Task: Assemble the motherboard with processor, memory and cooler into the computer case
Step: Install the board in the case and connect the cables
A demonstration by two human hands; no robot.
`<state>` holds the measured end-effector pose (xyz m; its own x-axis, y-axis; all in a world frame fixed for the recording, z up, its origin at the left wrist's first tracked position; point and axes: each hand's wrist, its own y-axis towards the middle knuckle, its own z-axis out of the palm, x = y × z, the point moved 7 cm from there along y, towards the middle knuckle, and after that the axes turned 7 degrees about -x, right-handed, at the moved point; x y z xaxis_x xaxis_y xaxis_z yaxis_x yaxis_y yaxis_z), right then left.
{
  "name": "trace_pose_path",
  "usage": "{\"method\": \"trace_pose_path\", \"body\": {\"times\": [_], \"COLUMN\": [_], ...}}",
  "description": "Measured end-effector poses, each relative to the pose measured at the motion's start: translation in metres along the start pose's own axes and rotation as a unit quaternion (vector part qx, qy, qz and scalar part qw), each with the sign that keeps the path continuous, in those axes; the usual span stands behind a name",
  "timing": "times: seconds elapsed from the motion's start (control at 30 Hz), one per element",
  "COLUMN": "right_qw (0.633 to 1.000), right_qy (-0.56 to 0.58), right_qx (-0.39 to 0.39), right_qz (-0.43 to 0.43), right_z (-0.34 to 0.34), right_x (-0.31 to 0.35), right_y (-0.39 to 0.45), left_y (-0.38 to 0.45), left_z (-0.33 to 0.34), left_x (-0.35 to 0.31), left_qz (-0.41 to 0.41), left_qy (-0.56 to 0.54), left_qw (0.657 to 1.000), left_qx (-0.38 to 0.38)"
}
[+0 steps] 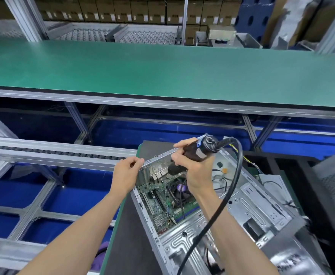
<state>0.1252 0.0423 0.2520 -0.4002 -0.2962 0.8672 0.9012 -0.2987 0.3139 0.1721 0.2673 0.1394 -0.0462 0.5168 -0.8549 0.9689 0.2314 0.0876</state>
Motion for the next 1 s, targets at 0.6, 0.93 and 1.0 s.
{"method": "trace_pose_path", "body": {"times": [0.6, 0.93, 1.0], "right_qw": [0.942, 0.912, 0.906], "right_qy": [-0.279, -0.323, -0.332], "right_qx": [0.124, 0.186, 0.199], "right_qz": [-0.141, -0.169, -0.174], "right_z": [-0.022, -0.005, 0.001], "right_x": [0.04, 0.017, 0.014], "right_y": [-0.021, -0.041, -0.043], "left_y": [0.02, 0.011, 0.008], "left_z": [0.068, 0.047, 0.04], "left_x": [-0.039, -0.022, -0.021], "left_qz": [0.231, 0.188, 0.178], "left_qy": [0.404, 0.413, 0.431], "left_qw": [0.868, 0.881, 0.876], "left_qx": [0.173, 0.136, 0.124]}}
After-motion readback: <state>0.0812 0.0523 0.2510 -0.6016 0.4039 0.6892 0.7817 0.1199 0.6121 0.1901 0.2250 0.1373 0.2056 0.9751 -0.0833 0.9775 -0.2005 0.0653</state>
